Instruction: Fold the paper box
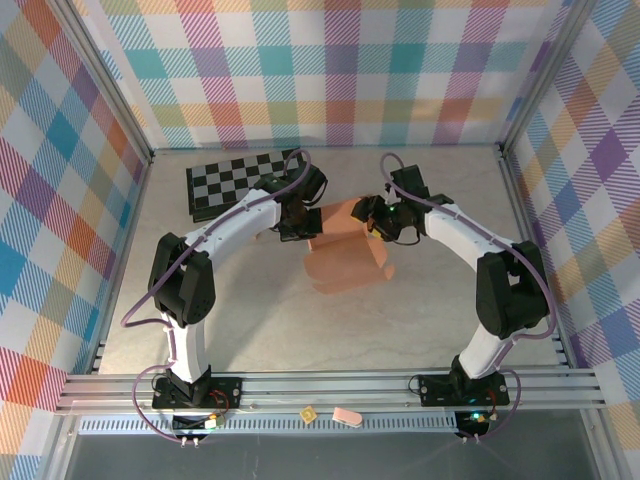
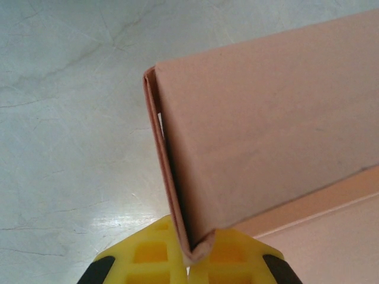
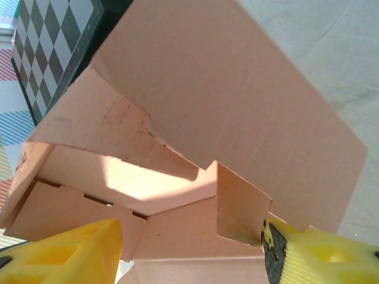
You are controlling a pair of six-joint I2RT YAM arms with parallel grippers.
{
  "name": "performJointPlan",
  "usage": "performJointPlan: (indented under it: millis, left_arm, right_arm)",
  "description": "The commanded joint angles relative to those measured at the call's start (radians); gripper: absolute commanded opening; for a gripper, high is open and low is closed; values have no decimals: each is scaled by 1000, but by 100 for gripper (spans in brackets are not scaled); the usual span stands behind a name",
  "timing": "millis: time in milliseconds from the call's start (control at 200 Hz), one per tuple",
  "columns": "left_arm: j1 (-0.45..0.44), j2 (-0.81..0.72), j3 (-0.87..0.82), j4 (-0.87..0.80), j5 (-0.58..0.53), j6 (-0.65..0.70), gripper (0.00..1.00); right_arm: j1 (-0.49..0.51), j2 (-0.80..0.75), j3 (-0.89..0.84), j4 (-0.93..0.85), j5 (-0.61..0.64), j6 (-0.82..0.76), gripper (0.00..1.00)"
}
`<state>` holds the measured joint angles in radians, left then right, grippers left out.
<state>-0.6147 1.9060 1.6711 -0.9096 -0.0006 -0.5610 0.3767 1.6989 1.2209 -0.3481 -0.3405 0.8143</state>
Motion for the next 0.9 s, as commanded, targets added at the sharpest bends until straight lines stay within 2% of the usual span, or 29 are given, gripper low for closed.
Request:
performJointPlan:
  millis: [0, 335, 565, 645, 730, 895]
  left_arm:
    - [-13, -29, 10, 3, 21, 0, 0]
    - [-13, -27, 13, 0, 16, 0, 0]
    - [-2, -18, 36, -10, 11, 38, 0]
    - [11, -13, 61, -8, 33, 73, 0]
    - [31, -7, 85, 7, 86, 125, 0]
    - [83, 14, 121, 34, 267, 240, 0]
  right_arm:
    - [18, 12, 27, 15, -29, -40, 63]
    - [42, 27, 60, -10, -30, -59, 64]
    - [22, -83, 118, -123, -30, -154, 68]
    - [-19, -134, 136, -165, -71, -198, 70]
    - [-108, -188, 140, -171, -161, -224, 71]
    - [-317, -238, 150, -114, -372, -224, 69]
